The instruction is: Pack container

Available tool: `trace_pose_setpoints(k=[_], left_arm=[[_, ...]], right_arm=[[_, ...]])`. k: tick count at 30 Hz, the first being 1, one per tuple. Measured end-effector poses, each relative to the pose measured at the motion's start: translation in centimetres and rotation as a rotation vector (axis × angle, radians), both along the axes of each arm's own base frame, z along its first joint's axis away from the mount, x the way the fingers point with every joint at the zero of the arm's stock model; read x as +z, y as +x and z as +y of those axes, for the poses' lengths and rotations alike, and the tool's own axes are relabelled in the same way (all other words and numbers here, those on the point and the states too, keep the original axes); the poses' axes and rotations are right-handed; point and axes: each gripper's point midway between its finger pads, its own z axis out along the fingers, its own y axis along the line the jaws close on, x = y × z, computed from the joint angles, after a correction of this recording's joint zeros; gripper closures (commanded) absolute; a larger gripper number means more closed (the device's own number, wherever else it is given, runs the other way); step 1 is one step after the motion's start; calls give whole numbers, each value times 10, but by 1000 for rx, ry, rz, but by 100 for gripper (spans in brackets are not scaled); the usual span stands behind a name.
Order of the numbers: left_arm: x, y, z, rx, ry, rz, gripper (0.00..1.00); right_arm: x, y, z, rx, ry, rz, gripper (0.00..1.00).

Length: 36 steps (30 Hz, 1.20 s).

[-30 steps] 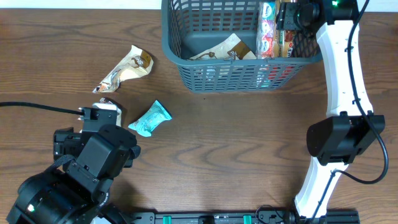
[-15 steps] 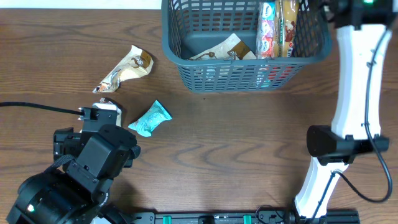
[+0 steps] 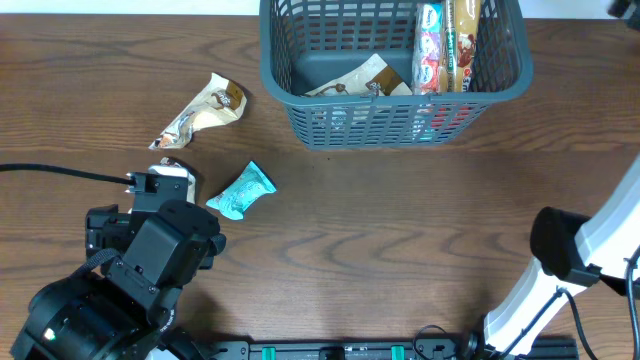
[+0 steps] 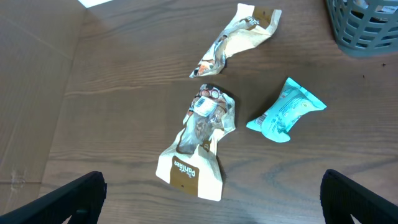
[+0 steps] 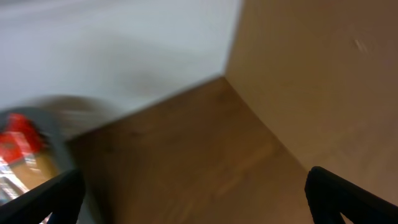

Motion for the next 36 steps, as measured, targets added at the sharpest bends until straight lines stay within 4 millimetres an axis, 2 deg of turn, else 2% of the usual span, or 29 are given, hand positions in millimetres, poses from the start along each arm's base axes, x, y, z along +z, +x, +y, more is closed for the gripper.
trace_pose_setpoints(k=[3, 8, 16, 25, 31, 36], left_arm=[[0, 0, 0, 0, 0, 0, 1], [0, 0, 0, 0, 0, 0, 1], [0, 0, 0, 0, 0, 0, 1], [1, 1, -1, 0, -6, -7, 1], [6, 11, -22, -42, -109, -41, 1], [3, 9, -39, -100, -187, -10, 1]], right_arm=[[-10, -12, -14, -53, 36, 31, 1], [-27, -19, -16, -76, 78, 93, 1], [-69, -12, -21, -98, 150, 221, 1], [-112, -6, -16, -80, 220, 353, 1], [-133, -1, -1, -20, 312, 396, 1], [-139, 2, 7, 7, 352, 401, 1]])
